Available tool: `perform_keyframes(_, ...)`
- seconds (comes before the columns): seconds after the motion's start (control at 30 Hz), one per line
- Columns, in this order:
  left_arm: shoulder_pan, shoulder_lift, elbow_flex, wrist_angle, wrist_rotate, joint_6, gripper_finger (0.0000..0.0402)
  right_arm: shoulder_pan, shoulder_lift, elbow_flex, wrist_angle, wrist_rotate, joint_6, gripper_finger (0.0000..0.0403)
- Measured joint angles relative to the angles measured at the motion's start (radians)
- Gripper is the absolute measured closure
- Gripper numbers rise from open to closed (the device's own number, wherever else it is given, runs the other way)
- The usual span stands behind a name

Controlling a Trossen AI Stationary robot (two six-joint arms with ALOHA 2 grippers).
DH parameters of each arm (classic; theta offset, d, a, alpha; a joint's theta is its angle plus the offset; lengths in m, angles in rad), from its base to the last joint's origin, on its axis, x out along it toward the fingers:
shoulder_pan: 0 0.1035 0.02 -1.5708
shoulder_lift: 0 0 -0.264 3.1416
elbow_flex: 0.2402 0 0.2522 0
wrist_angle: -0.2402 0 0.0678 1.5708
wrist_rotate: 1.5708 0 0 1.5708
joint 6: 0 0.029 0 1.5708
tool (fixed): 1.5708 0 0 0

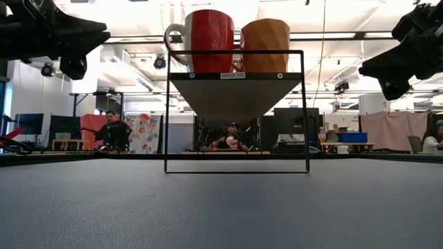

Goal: Place coffee mugs
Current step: Return to Home Position

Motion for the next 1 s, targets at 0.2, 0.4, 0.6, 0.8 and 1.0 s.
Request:
perform_keyframes(0.2, 0.0, 0.012, 0.0, 0.0, 0.0, 0.0, 0.0326, 0.0, 0.001, 0.0, 0.0, 0.0, 0.0, 0.0346)
perform_keyframes(0.4, 0.0, 0.023, 0.0, 0.001, 0.0, 0.0, 0.0326, 0.0, 0.001, 0.0, 0.0, 0.0, 0.0, 0.0346)
perform_keyframes(0.6, 0.0, 0.037, 0.0, 0.001, 0.0, 0.0, 0.0326, 0.0, 0.001, 0.0, 0.0, 0.0, 0.0, 0.0346)
perform_keyframes(0.8, 0.0, 0.051, 0.0, 0.001, 0.0, 0.0, 0.0326, 0.0, 0.001, 0.0, 0.0, 0.0, 0.0, 0.0346)
perform_keyframes(1.0, 0.0, 0.063, 0.0, 0.001, 0.0, 0.0, 0.0326, 0.0, 0.001, 0.0, 0.0, 0.0, 0.0, 0.0346)
